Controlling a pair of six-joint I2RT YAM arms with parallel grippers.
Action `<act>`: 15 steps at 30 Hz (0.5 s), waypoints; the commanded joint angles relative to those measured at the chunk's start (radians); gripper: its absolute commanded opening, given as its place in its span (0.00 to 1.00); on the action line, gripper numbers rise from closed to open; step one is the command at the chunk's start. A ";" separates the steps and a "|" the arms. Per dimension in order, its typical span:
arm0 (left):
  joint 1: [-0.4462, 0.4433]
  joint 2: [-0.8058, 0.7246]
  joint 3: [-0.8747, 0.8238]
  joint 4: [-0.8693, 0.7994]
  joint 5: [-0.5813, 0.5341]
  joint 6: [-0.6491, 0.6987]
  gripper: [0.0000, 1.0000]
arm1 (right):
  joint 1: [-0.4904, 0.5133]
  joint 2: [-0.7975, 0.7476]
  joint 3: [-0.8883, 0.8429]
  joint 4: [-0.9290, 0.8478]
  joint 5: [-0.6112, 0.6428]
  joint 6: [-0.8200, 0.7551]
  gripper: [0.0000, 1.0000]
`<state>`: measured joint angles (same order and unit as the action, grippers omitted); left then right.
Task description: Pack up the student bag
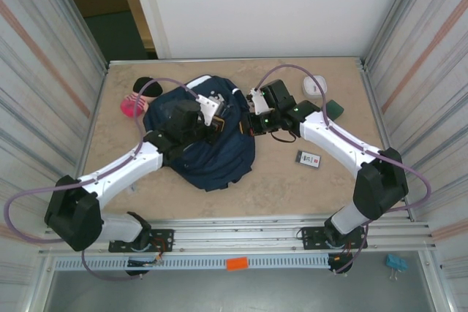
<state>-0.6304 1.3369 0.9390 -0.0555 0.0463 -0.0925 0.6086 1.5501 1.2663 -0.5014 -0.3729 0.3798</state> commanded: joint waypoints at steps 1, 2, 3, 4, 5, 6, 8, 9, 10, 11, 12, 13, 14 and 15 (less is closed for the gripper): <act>0.009 0.048 0.092 0.072 -0.079 -0.109 0.00 | 0.047 -0.029 0.021 -0.004 0.006 -0.020 0.00; 0.012 0.066 0.106 0.084 -0.081 -0.124 0.00 | 0.062 -0.035 0.016 0.000 0.004 -0.012 0.00; 0.014 0.081 0.116 0.096 -0.086 -0.134 0.00 | 0.072 -0.043 0.007 0.008 -0.002 -0.004 0.00; 0.016 0.097 0.123 0.113 -0.092 -0.149 0.00 | 0.078 -0.049 -0.007 0.019 -0.013 0.008 0.00; 0.020 0.111 0.130 0.128 -0.094 -0.162 0.00 | 0.083 -0.056 -0.020 0.028 -0.020 0.022 0.00; 0.024 0.124 0.137 0.138 -0.091 -0.173 0.00 | 0.087 -0.058 -0.031 0.034 -0.025 0.035 0.00; 0.030 0.152 0.156 0.150 -0.075 -0.183 0.00 | 0.090 -0.071 -0.055 0.042 -0.034 0.062 0.00; 0.031 0.165 0.167 0.151 -0.069 -0.185 0.00 | 0.092 -0.078 -0.066 0.055 -0.046 0.075 0.00; 0.031 0.173 0.175 0.151 -0.062 -0.185 0.00 | 0.096 -0.081 -0.078 0.071 -0.064 0.090 0.00; 0.033 0.178 0.180 0.154 -0.056 -0.184 0.00 | 0.101 -0.082 -0.085 0.085 -0.080 0.102 0.00; 0.035 0.184 0.181 0.161 -0.046 -0.181 0.00 | 0.104 -0.079 -0.093 0.102 -0.101 0.115 0.00; 0.035 0.186 0.181 0.169 -0.032 -0.175 0.00 | 0.109 -0.071 -0.099 0.120 -0.133 0.127 0.00; 0.037 0.185 0.177 0.177 -0.020 -0.169 0.00 | 0.110 -0.064 -0.105 0.136 -0.161 0.133 0.00; 0.038 0.181 0.171 0.183 -0.011 -0.163 0.00 | 0.106 -0.061 -0.113 0.154 -0.181 0.145 0.00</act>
<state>-0.6186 1.5227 1.0660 0.0006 0.0517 -0.2375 0.6861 1.5139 1.1690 -0.3847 -0.3988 0.4721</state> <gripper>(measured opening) 0.074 0.052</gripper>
